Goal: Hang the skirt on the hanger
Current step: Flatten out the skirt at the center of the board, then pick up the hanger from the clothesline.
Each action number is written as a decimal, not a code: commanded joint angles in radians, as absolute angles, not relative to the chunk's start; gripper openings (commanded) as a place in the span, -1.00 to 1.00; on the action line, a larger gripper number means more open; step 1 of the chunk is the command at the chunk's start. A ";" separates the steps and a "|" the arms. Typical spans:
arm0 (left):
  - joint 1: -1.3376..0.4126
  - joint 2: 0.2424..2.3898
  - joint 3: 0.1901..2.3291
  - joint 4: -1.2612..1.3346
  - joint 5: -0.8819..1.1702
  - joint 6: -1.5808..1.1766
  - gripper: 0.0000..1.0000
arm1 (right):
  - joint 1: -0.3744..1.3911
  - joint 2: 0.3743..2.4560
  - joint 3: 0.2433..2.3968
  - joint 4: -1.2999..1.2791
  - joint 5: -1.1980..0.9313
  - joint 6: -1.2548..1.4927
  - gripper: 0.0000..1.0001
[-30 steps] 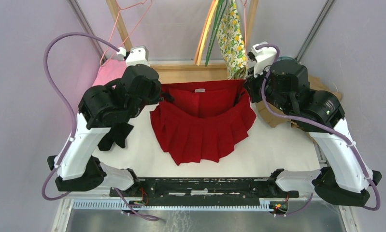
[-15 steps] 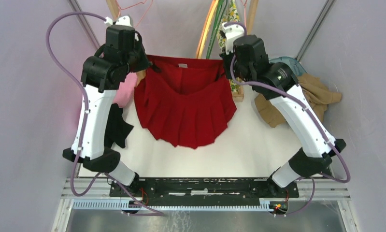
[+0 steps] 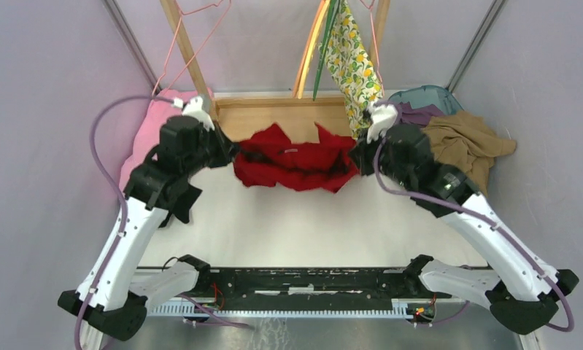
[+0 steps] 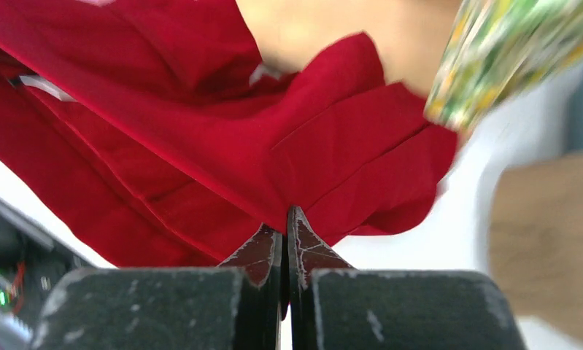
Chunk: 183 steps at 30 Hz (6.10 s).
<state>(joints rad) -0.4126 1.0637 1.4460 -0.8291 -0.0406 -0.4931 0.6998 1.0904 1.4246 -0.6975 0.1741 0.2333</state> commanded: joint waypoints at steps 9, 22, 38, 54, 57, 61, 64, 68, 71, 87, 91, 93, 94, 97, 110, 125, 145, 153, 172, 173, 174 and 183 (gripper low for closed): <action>-0.616 0.813 0.796 -0.699 -0.144 -0.711 -0.91 | 0.806 0.913 0.725 -0.522 0.098 0.564 -0.95; -0.808 0.747 0.823 -0.898 -0.237 -0.828 -0.23 | 0.991 0.845 0.726 -0.667 0.097 0.606 -0.02; -0.817 0.732 0.877 -0.951 -0.215 -0.833 0.37 | 1.004 0.798 0.827 -0.789 0.131 0.554 -0.05; -0.850 0.920 0.924 -0.811 -0.301 -0.775 0.46 | 1.021 1.096 0.750 -0.523 0.034 0.527 -0.12; -0.850 0.973 0.988 -0.798 -0.328 -0.743 0.55 | 1.032 0.995 0.654 -0.573 0.050 0.578 -0.16; -0.848 1.056 1.129 -0.793 -0.374 -0.674 0.79 | 1.036 0.793 0.578 -0.671 0.074 0.644 -0.20; -0.843 1.138 1.298 -0.807 -0.427 -0.605 0.93 | 1.037 0.701 0.637 -0.722 0.082 0.651 -0.20; -0.790 1.274 1.587 -0.836 -0.443 -0.505 0.98 | 1.037 0.698 0.775 -0.779 0.112 0.610 -0.19; -0.681 1.374 1.808 -0.837 -0.331 -0.443 0.98 | 1.037 0.717 0.831 -0.786 0.116 0.585 -0.19; -0.517 1.766 2.237 -0.719 -0.075 -0.327 0.67 | 1.036 0.659 0.874 -0.840 0.136 0.563 -0.19; -0.518 1.763 2.225 -0.670 -0.026 -0.329 0.67 | 1.036 0.657 0.866 -0.842 0.137 0.560 -0.19; -0.519 1.754 2.224 -0.664 -0.030 -0.332 0.66 | 1.037 0.659 0.860 -0.838 0.137 0.560 -0.19; -0.519 1.748 2.223 -0.664 -0.031 -0.333 0.66 | 1.036 0.660 0.860 -0.838 0.134 0.560 -0.19; -0.518 1.723 2.212 -0.655 -0.043 -0.332 0.66 | 1.036 0.657 0.853 -0.833 0.133 0.558 -0.19; -0.520 1.690 2.189 -0.607 0.013 -0.352 0.65 | 1.036 0.647 0.831 -0.827 0.125 0.560 -0.19; -0.528 1.773 2.239 -0.580 0.037 -0.332 0.66 | 1.036 0.640 0.816 -0.827 0.121 0.560 -0.19; -0.633 1.866 2.336 -0.579 -0.072 -0.250 0.65 | 1.036 0.649 0.807 -0.822 0.114 0.552 -0.19; -0.665 1.916 2.410 -0.572 -0.162 -0.208 0.65 | 1.037 0.644 0.804 -0.830 0.108 0.551 -0.19; -0.666 1.957 2.428 -0.490 -0.354 -0.212 0.16 | 1.037 0.663 0.804 -0.827 0.094 0.539 -0.19; -0.666 1.957 2.429 -0.485 -0.363 -0.210 0.09 | 1.036 0.663 0.805 -0.827 0.094 0.539 -0.19; -0.666 1.959 2.430 -0.479 -0.374 -0.209 0.01 | 1.037 0.664 0.805 -0.827 0.095 0.537 -0.19; -0.663 1.947 2.435 -0.495 -0.526 -0.208 -0.38 | 1.036 0.669 0.816 -0.833 0.093 0.532 -0.19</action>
